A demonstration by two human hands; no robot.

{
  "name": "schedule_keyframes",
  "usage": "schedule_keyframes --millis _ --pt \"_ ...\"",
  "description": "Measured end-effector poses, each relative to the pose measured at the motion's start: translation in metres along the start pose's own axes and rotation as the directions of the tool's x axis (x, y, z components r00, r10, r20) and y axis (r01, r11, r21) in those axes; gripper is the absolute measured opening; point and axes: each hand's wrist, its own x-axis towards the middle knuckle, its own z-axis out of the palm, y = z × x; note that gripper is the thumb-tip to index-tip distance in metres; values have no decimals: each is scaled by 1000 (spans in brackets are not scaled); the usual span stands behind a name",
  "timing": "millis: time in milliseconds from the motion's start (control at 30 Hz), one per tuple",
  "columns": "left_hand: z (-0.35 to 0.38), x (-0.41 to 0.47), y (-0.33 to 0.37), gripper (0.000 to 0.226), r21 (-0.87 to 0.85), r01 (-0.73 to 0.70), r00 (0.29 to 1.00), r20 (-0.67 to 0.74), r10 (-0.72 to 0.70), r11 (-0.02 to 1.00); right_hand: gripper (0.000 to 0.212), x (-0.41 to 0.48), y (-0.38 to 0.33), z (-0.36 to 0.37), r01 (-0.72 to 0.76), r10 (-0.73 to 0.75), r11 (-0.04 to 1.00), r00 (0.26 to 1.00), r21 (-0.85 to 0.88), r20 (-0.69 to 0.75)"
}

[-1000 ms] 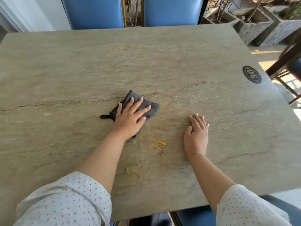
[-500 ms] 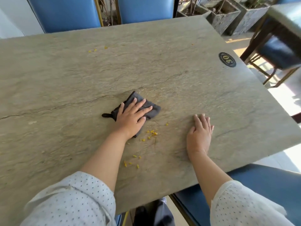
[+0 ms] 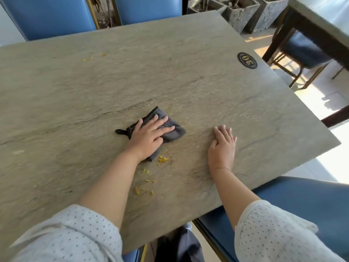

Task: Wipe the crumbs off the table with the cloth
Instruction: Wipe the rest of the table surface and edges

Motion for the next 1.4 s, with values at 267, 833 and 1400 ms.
schedule_keyframes --millis 267,833,1400 --pt "19 38 55 55 -13 -176 977 120 176 984 46 2 1 4 8 -9 1000 999 -5 -44" --pt "5 -104 -4 51 -257 296 819 -427 -384 920 47 -16 -38 0 704 -540 702 622 -105 567" --pt "29 -174 -20 50 11 564 745 -436 -504 825 18 -87 -91 -3 295 -313 948 779 122 544"
